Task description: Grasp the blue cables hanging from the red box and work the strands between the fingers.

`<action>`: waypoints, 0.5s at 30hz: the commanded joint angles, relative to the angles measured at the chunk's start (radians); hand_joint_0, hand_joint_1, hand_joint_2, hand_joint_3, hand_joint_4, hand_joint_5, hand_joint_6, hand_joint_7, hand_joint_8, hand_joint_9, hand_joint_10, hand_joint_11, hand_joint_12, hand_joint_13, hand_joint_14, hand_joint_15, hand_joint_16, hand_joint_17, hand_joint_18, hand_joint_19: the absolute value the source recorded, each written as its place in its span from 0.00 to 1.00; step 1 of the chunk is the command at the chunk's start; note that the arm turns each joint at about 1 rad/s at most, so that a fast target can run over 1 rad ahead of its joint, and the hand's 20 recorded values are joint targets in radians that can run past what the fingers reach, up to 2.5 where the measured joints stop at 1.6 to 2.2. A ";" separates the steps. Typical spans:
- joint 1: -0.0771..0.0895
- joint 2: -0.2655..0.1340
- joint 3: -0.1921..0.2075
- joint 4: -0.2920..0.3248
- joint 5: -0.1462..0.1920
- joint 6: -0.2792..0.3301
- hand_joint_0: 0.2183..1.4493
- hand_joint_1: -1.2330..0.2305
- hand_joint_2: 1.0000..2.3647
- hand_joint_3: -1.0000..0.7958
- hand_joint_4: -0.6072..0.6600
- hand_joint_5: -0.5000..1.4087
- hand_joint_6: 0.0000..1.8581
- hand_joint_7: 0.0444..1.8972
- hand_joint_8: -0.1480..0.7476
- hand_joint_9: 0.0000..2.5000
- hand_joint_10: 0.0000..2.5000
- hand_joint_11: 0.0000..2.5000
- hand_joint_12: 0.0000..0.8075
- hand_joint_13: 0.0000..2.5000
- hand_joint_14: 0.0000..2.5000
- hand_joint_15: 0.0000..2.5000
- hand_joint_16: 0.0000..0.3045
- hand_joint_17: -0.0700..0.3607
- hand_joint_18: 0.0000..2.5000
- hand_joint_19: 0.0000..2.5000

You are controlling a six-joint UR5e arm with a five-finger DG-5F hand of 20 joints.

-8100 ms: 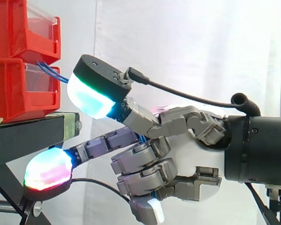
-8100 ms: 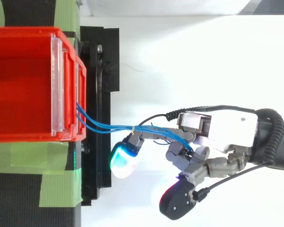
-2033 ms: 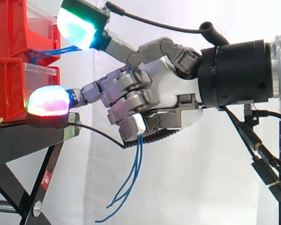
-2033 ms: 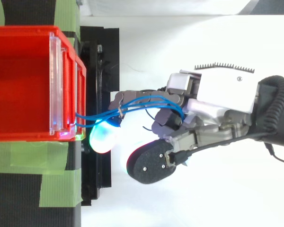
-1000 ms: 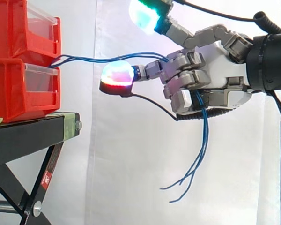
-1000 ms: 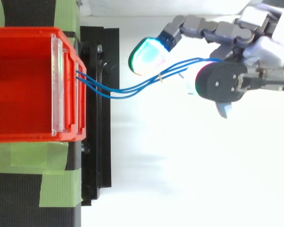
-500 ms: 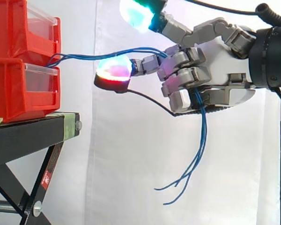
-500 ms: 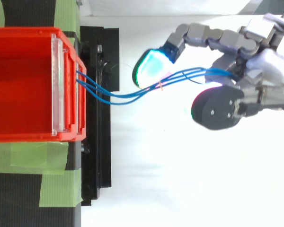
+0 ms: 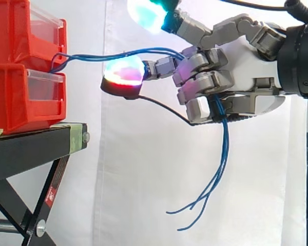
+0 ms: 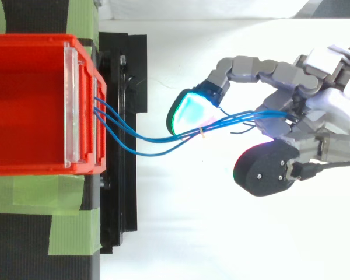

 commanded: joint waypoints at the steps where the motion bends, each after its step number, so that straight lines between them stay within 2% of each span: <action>1: 0.008 -0.001 0.000 0.001 0.017 0.000 0.54 0.39 0.00 0.01 0.63 0.31 0.22 0.58 0.77 0.53 1.00 1.00 0.83 0.68 1.00 0.77 0.66 0.51 0.78 0.29; 15: 0.020 0.001 0.000 0.009 0.047 0.000 0.55 0.39 0.00 0.03 0.62 0.33 0.24 0.58 0.77 0.53 1.00 1.00 0.83 0.68 1.00 0.77 0.66 0.51 0.78 0.29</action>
